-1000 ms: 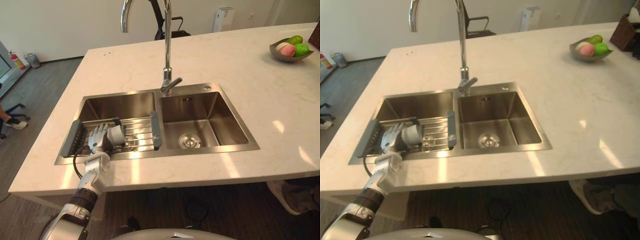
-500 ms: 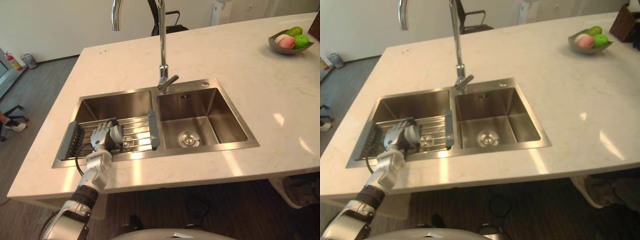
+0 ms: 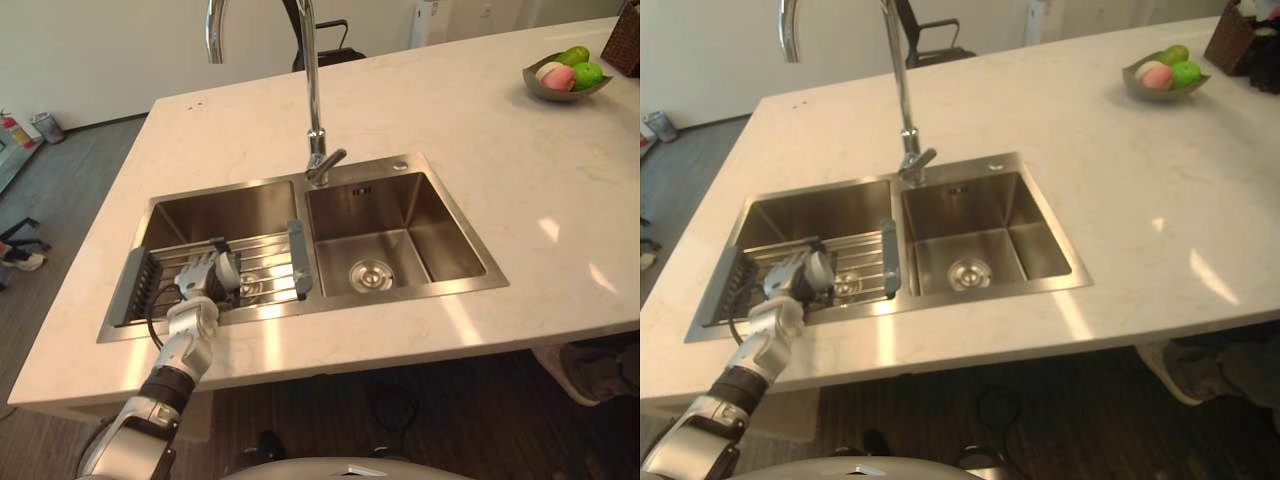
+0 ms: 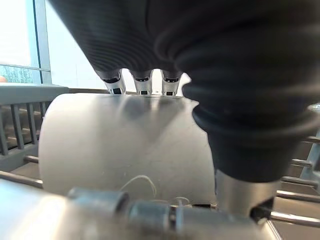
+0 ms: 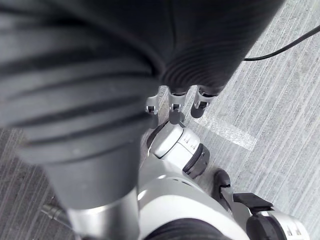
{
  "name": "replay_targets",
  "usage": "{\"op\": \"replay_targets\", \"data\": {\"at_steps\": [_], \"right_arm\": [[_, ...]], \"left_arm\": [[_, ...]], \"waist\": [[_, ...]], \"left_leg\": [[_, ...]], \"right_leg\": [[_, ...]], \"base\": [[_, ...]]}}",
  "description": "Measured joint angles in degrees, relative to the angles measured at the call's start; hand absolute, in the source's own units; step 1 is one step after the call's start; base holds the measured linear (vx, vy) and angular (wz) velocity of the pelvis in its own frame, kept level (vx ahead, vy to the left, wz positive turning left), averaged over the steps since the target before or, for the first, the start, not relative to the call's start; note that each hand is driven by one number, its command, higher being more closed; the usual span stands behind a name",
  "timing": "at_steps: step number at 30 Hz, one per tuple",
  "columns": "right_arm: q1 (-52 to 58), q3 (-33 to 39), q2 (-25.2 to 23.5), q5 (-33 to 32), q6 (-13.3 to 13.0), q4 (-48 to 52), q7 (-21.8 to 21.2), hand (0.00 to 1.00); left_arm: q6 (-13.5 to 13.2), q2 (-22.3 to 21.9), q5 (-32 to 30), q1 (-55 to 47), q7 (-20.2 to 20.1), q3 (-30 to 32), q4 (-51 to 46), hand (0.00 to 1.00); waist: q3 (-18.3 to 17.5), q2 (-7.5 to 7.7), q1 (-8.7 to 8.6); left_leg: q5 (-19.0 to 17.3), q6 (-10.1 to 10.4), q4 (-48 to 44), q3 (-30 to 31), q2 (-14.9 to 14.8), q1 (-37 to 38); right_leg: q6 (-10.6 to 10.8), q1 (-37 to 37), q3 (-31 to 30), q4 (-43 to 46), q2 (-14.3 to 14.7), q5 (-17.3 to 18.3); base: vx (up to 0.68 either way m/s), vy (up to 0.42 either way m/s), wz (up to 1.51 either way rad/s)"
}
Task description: Walk over to the sink, pick up the cup, carry it to the dishwasher, place the cup inside the dishwasher, then close the dishwasher door
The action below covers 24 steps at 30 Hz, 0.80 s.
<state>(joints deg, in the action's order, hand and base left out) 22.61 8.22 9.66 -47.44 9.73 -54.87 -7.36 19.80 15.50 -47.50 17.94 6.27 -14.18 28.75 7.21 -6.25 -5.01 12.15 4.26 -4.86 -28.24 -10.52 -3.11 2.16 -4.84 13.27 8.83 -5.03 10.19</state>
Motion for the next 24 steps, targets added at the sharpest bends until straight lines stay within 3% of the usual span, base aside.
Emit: {"op": "replay_targets", "data": {"at_steps": [3, 6, 7, 17, 24], "right_arm": [[-0.01, -0.34, 0.13, -0.02, -0.21, 0.11, 0.0, 0.0], [0.0, -0.85, 0.28, -0.02, -1.01, 0.54, 0.0, 0.0], [0.08, -0.86, 0.3, -0.01, -1.09, 0.72, 0.0, 0.0], [0.13, -1.2, 0.33, 0.06, -1.32, 2.0, 0.03, 0.0], [-0.33, -1.56, 0.31, 0.09, -2.08, 2.15, -0.03, 0.0]], "left_arm": [[-0.24, 0.03, -0.02, 0.82, -1.76, 0.03, 0.19, 0.0], [-0.14, 0.41, -0.45, 1.84, -6.27, -0.5, 0.21, 0.0], [-0.11, 0.49, -0.55, 2.45, -7.58, -0.75, 0.24, 1.0], [-0.44, 1.62, -0.53, 6.72, -15.99, -1.46, 0.42, 1.0], [-4.99, 1.83, -0.26, 7.99, -17.24, -2.27, -0.15, 1.0]], "waist": [[0.29, 0.01, 0.01], [0.97, -0.14, -0.04], [1.06, -0.19, -0.07], [1.85, -0.1, -0.5], [2.54, -0.2, -1.4]], "left_leg": [[0.0, 0.0, 0.03, 0.0, 0.08, -0.01], [0.0, 0.0, 0.06, 0.0, 0.18, -0.02], [0.0, 0.0, 0.05, 0.0, 0.3, -0.05], [-0.05, 0.07, 0.08, 0.01, 0.57, -0.08], [-0.24, 0.08, 1.02, 0.05, 0.55, 0.01]], "right_leg": [[0.01, 0.0, 0.05, 0.0, -0.08, 0.0], [0.02, 0.04, 0.08, 0.0, -0.22, 0.01], [0.03, 0.07, 0.14, 0.0, -0.38, 0.01], [0.79, -0.01, 0.89, -0.03, -0.8, -0.14], [0.87, 0.02, 1.66, -0.1, -0.65, -0.18]], "base": [[0.0, 0.0, 0.0], [0.0, 0.0, 0.0], [0.0, 0.0, 0.0], [0.01, 0.0, 0.0], [0.0, 0.002, 0.0]]}}
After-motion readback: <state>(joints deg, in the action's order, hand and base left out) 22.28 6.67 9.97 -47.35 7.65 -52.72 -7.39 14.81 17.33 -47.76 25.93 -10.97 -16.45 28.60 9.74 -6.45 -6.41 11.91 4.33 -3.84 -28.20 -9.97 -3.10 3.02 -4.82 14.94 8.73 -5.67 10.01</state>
